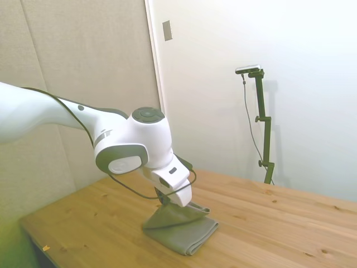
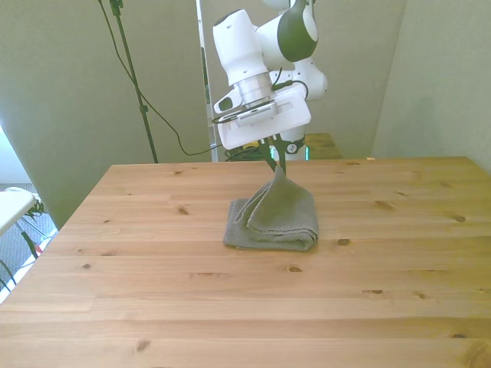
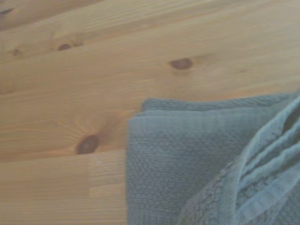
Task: Unfold the towel
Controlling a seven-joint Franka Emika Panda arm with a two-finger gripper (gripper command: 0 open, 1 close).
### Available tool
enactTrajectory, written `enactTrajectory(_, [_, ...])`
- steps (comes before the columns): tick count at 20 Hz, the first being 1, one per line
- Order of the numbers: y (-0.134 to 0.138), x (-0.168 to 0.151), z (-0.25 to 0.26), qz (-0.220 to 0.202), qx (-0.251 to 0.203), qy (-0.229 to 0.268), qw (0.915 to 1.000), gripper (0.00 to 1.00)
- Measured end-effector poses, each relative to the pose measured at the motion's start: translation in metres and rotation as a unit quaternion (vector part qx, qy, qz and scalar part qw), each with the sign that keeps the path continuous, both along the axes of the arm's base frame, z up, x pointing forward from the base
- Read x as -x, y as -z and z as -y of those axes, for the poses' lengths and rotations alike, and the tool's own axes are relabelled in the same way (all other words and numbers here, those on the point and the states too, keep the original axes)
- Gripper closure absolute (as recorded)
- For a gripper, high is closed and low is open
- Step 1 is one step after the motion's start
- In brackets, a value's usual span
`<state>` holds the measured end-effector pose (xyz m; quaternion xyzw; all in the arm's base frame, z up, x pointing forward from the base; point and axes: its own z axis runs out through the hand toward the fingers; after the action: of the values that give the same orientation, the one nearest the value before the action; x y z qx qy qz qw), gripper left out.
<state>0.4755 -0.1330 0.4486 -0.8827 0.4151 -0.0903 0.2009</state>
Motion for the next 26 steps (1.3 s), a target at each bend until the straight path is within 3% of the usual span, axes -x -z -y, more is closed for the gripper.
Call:
enactTrajectory(6, [-0.008, -0.019, -0.063, 0.017, 0.001, -0.069, 0.9975, 1.0])
enactTrajectory(11, [-0.007, -0.034, -0.111, 0.03, -0.004, -0.141, 0.9895, 1.0])
enactTrajectory(12, [-0.003, -0.035, -0.121, 0.029, -0.004, -0.158, 0.987, 0.0])
enactTrajectory(16, [0.015, -0.038, -0.158, 0.008, -0.008, -0.258, 0.9662, 0.0])
enactTrajectory(22, [0.049, -0.057, -0.18, -0.032, -0.038, -0.398, 0.9162, 0.0])
enactTrajectory(26, [0.053, -0.069, -0.174, -0.044, -0.055, -0.421, 0.9043, 0.0])
